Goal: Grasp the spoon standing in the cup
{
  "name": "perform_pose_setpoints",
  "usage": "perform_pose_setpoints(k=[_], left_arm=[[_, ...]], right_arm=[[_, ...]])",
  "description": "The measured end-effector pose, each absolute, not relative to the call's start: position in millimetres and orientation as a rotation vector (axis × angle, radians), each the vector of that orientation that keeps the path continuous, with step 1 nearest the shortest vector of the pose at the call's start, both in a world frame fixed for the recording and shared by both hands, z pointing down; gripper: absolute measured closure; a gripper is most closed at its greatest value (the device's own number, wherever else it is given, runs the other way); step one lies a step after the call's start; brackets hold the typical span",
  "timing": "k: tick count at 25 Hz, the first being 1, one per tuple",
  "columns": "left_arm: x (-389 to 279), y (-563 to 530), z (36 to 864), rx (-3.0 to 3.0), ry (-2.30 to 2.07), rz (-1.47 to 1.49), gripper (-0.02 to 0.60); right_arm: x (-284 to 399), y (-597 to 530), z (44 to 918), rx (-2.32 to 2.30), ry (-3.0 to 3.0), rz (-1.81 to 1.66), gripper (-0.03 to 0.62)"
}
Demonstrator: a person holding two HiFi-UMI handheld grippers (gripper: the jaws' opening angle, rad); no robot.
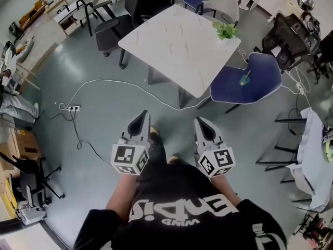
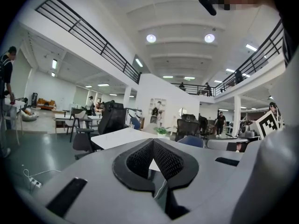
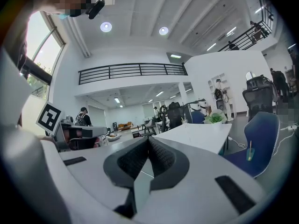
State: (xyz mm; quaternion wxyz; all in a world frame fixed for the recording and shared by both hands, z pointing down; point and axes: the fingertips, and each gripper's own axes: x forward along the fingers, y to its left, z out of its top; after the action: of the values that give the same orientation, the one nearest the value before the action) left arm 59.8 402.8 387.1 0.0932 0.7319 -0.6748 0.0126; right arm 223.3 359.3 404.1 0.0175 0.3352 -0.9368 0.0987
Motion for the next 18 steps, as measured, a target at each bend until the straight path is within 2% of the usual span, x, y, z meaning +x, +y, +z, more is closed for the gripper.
perform_pose_setpoints(k=[9,18], left_arm=[[57,370,393,2.2,-1.973,0.051,0.568],[24,318,402,2.193,-1.948,0.064,0.568]], right_arm=[[223,332,419,1.078,-2.88,0.35,0.582],[187,281,429,1.058,-2.866,0.377,0.582]])
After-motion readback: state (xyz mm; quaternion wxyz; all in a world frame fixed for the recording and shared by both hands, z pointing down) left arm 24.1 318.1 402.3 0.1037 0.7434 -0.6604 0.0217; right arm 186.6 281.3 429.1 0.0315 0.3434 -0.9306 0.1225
